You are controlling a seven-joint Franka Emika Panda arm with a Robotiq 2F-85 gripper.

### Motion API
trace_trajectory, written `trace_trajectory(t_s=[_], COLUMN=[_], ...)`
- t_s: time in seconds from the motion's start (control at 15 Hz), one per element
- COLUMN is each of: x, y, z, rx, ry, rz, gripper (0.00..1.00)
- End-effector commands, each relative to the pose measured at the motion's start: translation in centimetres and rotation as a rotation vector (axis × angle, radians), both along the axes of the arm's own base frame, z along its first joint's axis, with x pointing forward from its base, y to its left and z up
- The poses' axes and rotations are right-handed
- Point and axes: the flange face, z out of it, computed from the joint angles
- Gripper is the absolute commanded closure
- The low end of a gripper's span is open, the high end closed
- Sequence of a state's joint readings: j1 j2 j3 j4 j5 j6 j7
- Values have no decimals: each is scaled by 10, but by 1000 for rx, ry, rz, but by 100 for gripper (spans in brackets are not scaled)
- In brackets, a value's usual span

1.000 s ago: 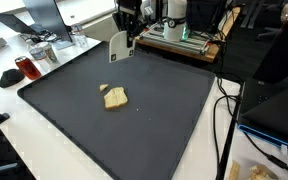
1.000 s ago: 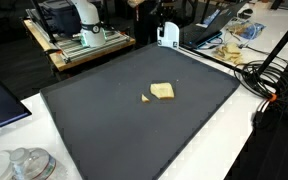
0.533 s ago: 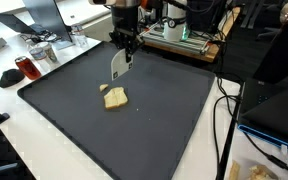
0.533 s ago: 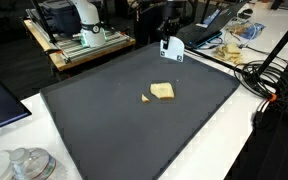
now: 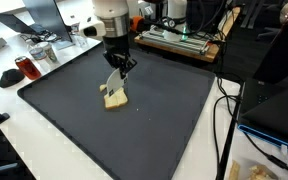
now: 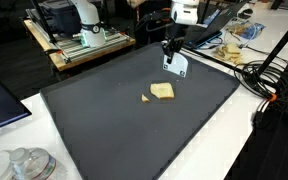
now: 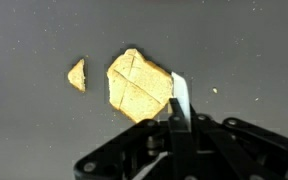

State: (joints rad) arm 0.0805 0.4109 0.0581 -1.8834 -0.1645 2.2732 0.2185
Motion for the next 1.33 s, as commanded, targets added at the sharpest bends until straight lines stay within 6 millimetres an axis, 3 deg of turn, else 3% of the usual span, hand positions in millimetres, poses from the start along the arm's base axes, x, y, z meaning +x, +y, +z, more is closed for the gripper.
trace_trajectory(t_s=[0.0,0.87,1.27], x=[19,20,33], y=[-7,-19,-22], z=[-21,-92,-104], rx=[-17,6,11], ry=[24,120,168], rz=[8,18,37], gripper=[99,99,99])
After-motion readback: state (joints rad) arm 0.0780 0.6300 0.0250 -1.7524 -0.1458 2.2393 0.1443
